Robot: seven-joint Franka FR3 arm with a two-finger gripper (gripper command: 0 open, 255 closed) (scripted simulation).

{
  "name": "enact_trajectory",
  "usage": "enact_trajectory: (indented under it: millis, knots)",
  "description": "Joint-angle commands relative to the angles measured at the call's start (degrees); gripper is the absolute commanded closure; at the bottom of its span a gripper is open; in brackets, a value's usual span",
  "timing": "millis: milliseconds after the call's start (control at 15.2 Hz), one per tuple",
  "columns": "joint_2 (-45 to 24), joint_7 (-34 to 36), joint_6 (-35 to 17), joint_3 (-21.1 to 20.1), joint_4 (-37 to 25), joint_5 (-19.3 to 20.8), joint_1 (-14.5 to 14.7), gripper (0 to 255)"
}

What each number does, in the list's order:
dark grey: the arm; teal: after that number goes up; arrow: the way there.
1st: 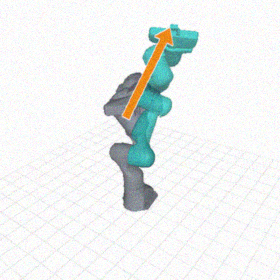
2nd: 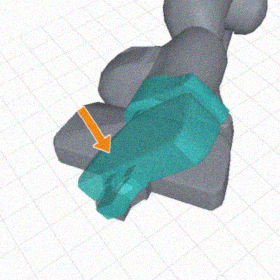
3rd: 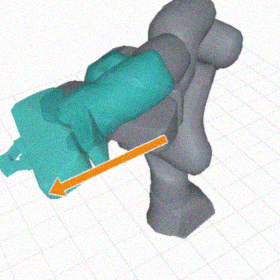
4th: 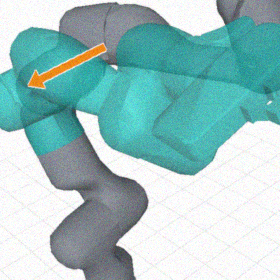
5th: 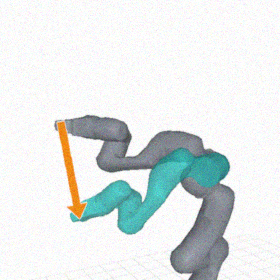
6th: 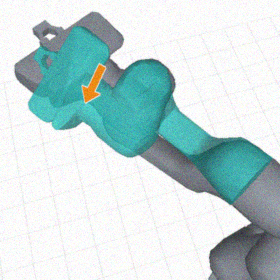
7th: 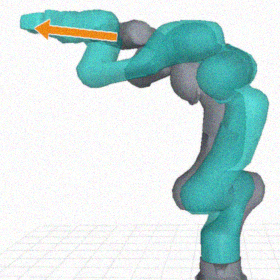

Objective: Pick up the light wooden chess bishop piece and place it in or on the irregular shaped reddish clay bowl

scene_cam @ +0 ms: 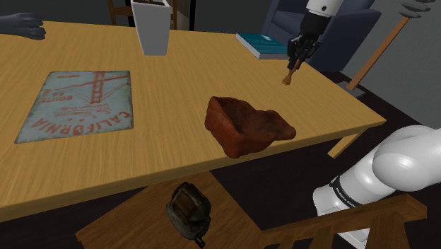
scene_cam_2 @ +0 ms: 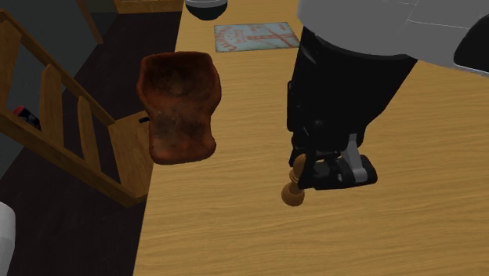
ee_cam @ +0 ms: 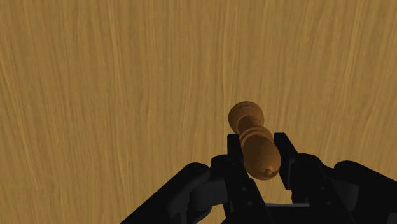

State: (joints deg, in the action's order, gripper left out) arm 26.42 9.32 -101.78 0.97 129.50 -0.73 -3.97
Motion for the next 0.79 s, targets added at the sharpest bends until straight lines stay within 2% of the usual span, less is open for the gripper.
enact_trajectory:
  millis: [0,726]
  knots:
    - [0.12,0.11,1.67,-0.07,-1.54,-0.03,0.04,255]
    - [-0.75,0.24,10.04,-0.08,-10.78,-0.03,0.06,255]
